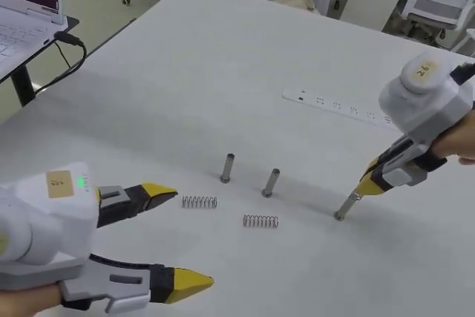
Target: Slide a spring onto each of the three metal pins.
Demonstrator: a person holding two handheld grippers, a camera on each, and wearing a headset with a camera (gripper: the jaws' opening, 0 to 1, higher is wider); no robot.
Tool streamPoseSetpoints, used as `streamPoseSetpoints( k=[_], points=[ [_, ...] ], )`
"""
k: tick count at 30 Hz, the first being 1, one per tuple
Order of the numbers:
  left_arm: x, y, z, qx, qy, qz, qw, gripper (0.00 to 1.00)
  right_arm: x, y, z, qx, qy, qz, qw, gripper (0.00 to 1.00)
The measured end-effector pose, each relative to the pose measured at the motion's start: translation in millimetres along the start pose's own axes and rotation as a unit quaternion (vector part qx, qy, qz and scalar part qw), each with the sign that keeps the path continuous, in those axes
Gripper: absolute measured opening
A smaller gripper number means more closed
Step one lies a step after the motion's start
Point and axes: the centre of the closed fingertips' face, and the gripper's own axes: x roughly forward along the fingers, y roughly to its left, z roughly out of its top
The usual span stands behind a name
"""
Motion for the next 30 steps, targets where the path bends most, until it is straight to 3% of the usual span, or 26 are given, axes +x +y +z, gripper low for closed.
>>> streamPoseSetpoints(
  k=[30],
  points=[
    [-0.1,2.6,-1.6,-0.004,0.005,0.001,1.0000,0.66,44.5,-4.3,-10.0,0.015,0.019,-0.009,0.9997,0.08]
  ],
)
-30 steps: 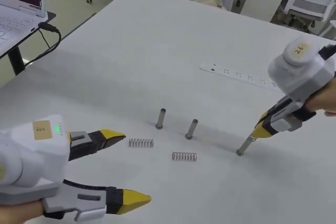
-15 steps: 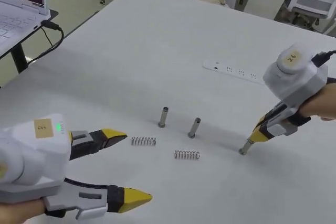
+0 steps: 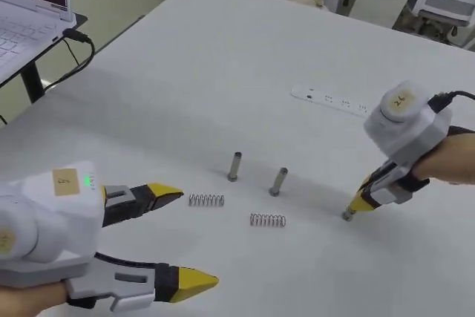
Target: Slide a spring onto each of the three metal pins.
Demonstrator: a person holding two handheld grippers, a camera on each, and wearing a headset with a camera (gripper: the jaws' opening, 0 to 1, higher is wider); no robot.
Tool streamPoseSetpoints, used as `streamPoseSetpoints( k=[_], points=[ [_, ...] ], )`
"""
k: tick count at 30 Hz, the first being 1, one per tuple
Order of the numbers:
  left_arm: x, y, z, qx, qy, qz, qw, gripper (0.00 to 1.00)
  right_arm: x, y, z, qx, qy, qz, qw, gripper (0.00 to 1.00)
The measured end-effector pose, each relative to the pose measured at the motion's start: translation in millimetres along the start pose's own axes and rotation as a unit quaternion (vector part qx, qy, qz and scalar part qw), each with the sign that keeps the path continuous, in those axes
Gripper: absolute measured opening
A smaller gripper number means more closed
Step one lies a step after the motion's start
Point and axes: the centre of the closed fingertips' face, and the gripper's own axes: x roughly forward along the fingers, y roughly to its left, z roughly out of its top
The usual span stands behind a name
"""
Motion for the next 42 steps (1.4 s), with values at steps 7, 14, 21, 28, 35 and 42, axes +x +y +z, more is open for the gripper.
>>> streamPoseSetpoints(
  k=[7,14,21,28,35,42],
  points=[
    [0.0,0.0,-0.5,-0.001,0.001,-0.001,1.0000,0.65,6.2,0.0,-2.9,0.005,0.005,-0.002,1.0000,0.09],
    [0.1,-0.5,-1.5,-0.001,0.002,-0.003,1.0000,0.65,10.3,-0.8,-2.3,0.008,0.004,-0.002,1.0000,0.09],
    [1.1,-1.1,-2.3,-0.001,0.003,-0.005,1.0000,0.65,9.8,-1.0,-3.6,0.008,0.000,0.001,1.0000,0.11],
    [2.2,-1.2,-3.3,0.000,0.004,-0.007,1.0000,0.64,7.6,-0.9,-4.6,0.008,-0.006,0.001,0.9999,0.18],
    [5.3,-1.7,-2.6,0.002,0.005,-0.011,0.9999,0.64,-2.0,-1.1,-2.9,0.015,-0.028,-0.006,0.9995,0.25],
    [8.3,-3.4,0.8,0.009,0.007,-0.018,0.9998,0.64,-13.4,0.6,0.4,0.020,-0.052,-0.015,0.9983,0.28]
  ],
)
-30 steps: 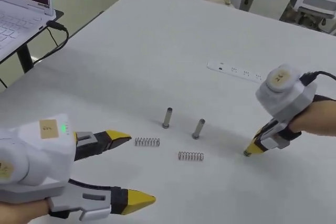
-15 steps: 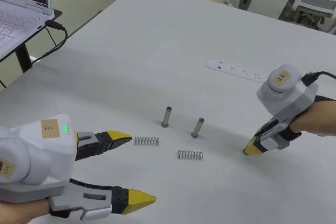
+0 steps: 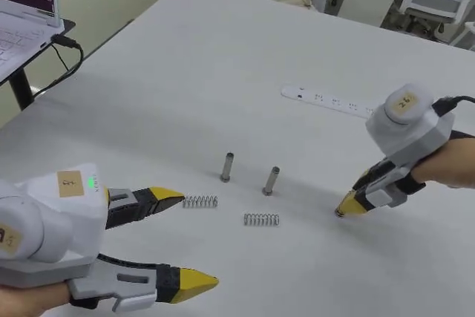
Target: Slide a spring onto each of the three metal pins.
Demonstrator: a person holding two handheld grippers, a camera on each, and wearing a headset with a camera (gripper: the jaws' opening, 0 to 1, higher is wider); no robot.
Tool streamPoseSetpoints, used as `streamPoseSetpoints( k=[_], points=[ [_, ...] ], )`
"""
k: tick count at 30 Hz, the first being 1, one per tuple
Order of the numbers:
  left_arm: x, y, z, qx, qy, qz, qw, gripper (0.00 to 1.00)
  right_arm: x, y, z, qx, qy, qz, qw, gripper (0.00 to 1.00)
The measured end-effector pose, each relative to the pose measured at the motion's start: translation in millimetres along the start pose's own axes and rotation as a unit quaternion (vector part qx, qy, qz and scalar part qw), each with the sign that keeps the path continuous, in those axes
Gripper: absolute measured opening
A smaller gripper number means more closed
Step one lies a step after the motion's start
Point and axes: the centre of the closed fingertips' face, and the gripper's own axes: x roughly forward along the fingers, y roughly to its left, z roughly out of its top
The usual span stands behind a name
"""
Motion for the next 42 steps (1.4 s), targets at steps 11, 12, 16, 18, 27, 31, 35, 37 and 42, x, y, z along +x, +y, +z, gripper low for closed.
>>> streamPoseSetpoints(
  k=[11,12,16,18,27,31,35,37,42],
  points=[
    [8.7,5.0,-0.6,0.009,0.012,-0.010,0.9998,0.62,-20.1,1.3,1.1,0.004,-0.028,-0.017,0.9995,0.29],
    [9.7,5.9,-0.5,0.007,0.012,-0.011,0.9998,0.61,-22.5,1.5,1.8,0.005,-0.031,-0.018,0.9993,0.29],
    [16.4,7.4,0.6,0.005,0.012,-0.019,0.9997,0.60,-33.0,4.6,4.6,0.007,-0.046,-0.023,0.9986,0.29],
    [19.6,7.4,0.0,0.007,0.014,-0.024,0.9996,0.60,-35.9,6.1,4.6,0.007,-0.050,-0.026,0.9984,0.30],
    [40.1,9.0,-6.8,0.024,0.034,-0.052,0.9978,0.58,-50.5,20.3,2.4,0.006,-0.069,-0.037,0.9969,0.30],
    [47.9,8.6,-5.0,0.028,0.035,-0.061,0.9971,0.56,-57.2,26.6,-0.2,0.009,-0.078,-0.042,0.9960,0.30],
    [56.8,9.2,-6.1,0.031,0.037,-0.069,0.9965,0.55,-64.2,33.5,-1.8,0.011,-0.087,-0.047,0.9950,0.30],
    [60.8,10.1,-7.6,0.032,0.040,-0.072,0.9961,0.53,-67.2,36.6,-1.7,0.012,-0.091,-0.049,0.9946,0.30],
    [74.3,12.4,-11.8,0.037,0.044,-0.080,0.9951,0.51,-74.8,43.3,-0.9,0.017,-0.105,-0.056,0.9927,0.31]
  ],
)
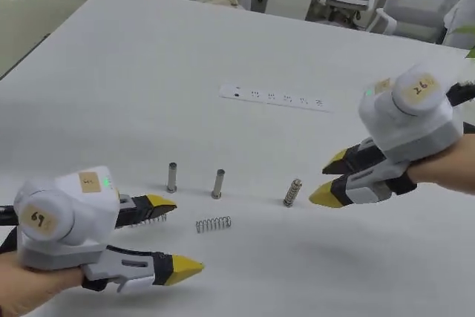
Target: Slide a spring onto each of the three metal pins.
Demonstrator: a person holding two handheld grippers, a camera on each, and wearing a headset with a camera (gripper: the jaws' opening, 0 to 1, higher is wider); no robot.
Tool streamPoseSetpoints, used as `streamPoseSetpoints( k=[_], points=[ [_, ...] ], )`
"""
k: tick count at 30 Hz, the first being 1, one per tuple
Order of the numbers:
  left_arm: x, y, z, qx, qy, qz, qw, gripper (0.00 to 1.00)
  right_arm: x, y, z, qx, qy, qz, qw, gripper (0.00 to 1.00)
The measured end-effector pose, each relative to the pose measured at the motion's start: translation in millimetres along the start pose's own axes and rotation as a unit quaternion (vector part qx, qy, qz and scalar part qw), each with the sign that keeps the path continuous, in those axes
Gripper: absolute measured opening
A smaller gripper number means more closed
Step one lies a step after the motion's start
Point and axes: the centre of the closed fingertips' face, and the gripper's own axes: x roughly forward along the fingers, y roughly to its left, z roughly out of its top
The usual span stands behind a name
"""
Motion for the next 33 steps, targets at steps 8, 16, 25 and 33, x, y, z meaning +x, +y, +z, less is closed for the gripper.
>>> streamPoseSetpoints(
  k=[8,16,25,33],
  points=[
    [18.5,8.4,-5.8,0.006,0.005,-0.009,0.9999,0.49,-10.5,12.3,-4.4,0.015,-0.011,-0.008,0.9998,0.30],
    [26.5,14.4,-10.2,0.009,0.011,-0.013,0.9998,0.44,-10.3,22.5,-12.0,0.030,-0.011,-0.010,0.9994,0.30],
    [33.7,17.6,-15.5,0.028,0.021,-0.007,0.9994,0.31,-10.0,29.1,-11.1,0.036,-0.016,-0.010,0.9992,0.30],
    [35.6,17.9,-18.0,0.040,0.029,-0.002,0.9988,0.19,-9.7,33.5,-10.3,0.036,-0.020,-0.008,0.9991,0.30]
  ],
)
